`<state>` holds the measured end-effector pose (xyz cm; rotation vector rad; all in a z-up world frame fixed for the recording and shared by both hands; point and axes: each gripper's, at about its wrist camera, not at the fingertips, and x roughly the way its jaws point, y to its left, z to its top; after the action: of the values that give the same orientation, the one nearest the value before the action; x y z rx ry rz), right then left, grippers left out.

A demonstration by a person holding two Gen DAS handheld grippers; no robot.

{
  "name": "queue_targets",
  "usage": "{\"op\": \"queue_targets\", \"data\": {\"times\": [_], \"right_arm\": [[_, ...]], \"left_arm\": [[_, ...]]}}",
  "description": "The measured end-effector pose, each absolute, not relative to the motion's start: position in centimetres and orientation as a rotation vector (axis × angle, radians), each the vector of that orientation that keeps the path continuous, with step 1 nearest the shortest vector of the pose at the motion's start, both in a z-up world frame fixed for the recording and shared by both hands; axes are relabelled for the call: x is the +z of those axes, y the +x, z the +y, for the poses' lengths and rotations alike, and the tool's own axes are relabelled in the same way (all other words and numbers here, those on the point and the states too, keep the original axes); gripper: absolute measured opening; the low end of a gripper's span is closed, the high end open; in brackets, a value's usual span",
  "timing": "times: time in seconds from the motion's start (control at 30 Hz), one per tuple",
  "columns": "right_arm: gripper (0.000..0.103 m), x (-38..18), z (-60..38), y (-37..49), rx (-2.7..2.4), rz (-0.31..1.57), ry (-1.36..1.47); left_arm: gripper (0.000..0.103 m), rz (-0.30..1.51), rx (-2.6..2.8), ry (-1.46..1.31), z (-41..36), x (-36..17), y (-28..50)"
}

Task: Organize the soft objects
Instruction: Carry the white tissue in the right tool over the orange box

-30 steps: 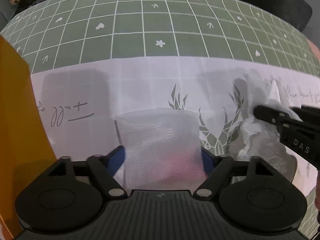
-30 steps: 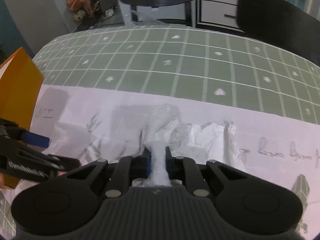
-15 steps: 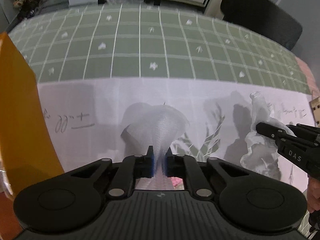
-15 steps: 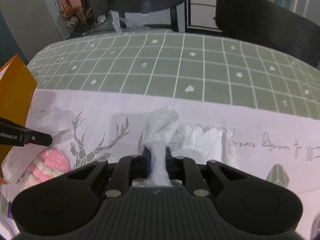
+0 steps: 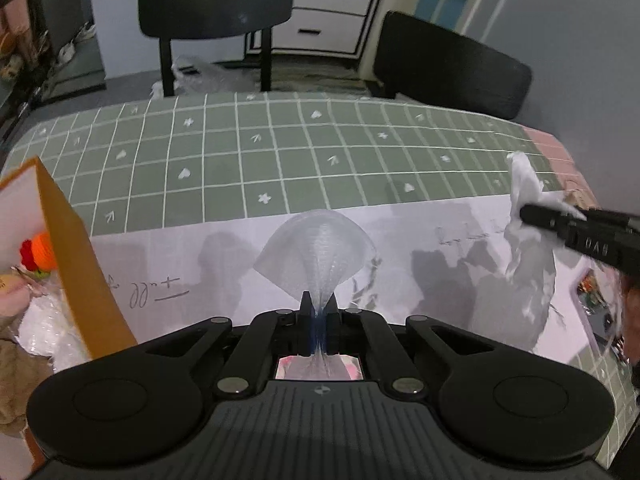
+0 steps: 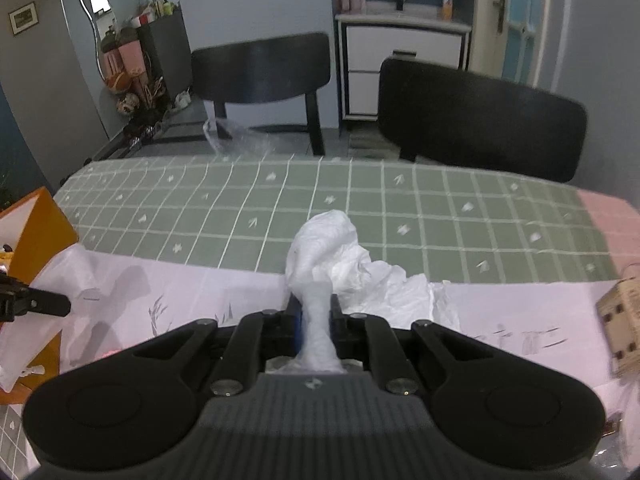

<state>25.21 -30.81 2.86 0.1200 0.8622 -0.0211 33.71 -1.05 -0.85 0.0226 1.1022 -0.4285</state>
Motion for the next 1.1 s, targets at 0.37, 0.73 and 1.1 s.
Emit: {"op": "queue_targets", "data": {"times": [0.37,0.73,1.1], "right_arm": [[0.008,9.1,-31.4,17.4,0.007,0.822,0.014],[0.008,7.4,-27.5,5.9,0.155,0.938,-0.069],[0.009,2.3,-17.4,-1.4,0.432,1.115,-0.151]], "left_arm": [[0.003,1.037,-0.516,0.125,2.1,1.8,26.9],[0.003,0.993,-0.579,0.142,9.4,2.3,17.6],[0.003,0.976,-0.523,0.105,16.9,2.4,12.6]]}}
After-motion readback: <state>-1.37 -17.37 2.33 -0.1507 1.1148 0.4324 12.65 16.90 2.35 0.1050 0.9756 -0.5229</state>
